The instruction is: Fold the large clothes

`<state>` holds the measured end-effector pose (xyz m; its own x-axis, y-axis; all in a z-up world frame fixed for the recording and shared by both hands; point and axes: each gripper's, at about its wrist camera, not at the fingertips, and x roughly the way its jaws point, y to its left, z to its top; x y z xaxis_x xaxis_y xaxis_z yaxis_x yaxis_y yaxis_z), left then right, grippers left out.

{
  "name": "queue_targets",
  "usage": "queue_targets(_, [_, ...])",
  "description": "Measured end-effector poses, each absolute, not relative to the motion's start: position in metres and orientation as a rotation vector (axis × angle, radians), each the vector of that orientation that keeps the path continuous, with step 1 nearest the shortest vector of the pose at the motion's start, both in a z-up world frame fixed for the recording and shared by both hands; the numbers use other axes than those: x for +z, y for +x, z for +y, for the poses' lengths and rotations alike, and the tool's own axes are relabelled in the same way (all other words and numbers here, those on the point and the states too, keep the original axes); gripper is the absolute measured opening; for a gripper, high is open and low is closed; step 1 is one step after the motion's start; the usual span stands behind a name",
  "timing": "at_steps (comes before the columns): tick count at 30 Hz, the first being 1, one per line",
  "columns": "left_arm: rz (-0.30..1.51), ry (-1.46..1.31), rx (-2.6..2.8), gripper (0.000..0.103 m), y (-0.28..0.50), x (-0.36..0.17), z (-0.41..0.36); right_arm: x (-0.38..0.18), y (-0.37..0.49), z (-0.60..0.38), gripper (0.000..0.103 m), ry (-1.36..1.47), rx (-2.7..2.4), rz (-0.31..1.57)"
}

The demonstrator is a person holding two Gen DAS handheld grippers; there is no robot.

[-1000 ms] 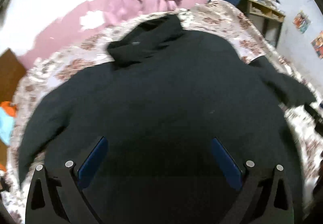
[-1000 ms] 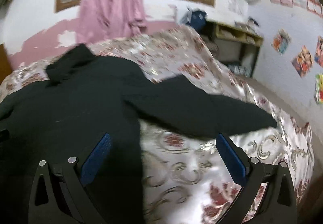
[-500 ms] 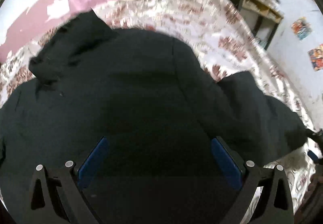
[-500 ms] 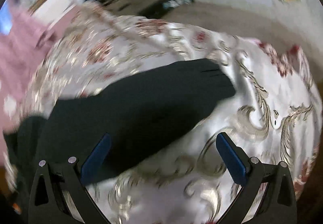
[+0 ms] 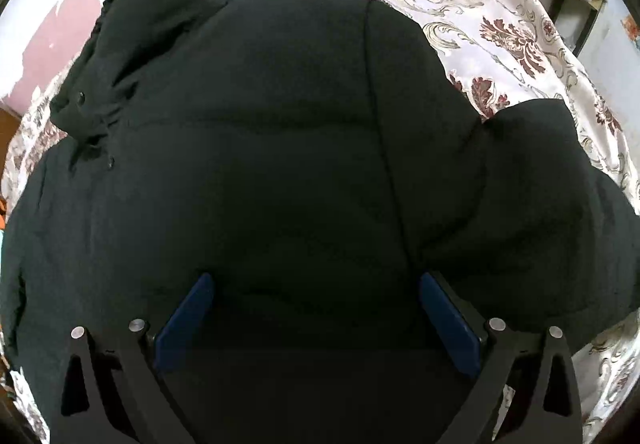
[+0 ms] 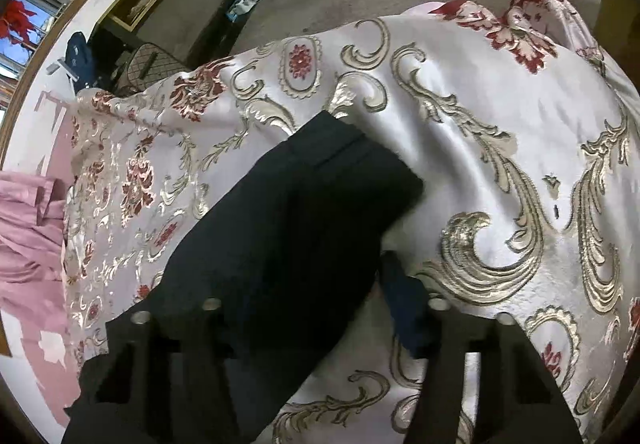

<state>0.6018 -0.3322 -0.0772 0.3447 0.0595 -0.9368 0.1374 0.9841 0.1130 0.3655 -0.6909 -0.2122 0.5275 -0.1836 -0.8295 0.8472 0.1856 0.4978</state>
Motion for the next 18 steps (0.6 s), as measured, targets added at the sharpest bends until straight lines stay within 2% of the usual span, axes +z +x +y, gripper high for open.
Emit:
queue_targets(1, [1.232, 0.174, -0.060, 0.103, 0.603, -0.076, -0.330, -0.212, 0.371, -0.691, 0.035, 1.161, -0.793, 0.714])
queue_targets(2, [1.242, 0.166, -0.069, 0.103, 0.603, -0.074, -0.327, -0.211, 0.366, -0.692, 0.020, 1.163, -0.768, 0.718])
queue_targets(3, [1.253, 0.156, -0.084, 0.103, 0.604, -0.072, -0.325, -0.208, 0.365, -0.694, 0.012, 1.161, -0.742, 0.709])
queue_targets(5, [1.263, 0.147, -0.108, 0.103, 0.605, -0.068, -0.318, -0.196, 0.368, -0.694, 0.008, 1.129, -0.713, 0.687])
queue_targets(11, [1.206, 0.000, -0.144, 0.103, 0.593, -0.038, -0.269, -0.091, 0.403, -0.642, 0.006, 0.811, -0.532, 0.576])
queue_targets(18, [1.082, -0.229, -0.248, 0.103, 0.577, 0.031, -0.166, -0.002, 0.458, -0.525, 0.006, 0.638, -0.245, 0.517])
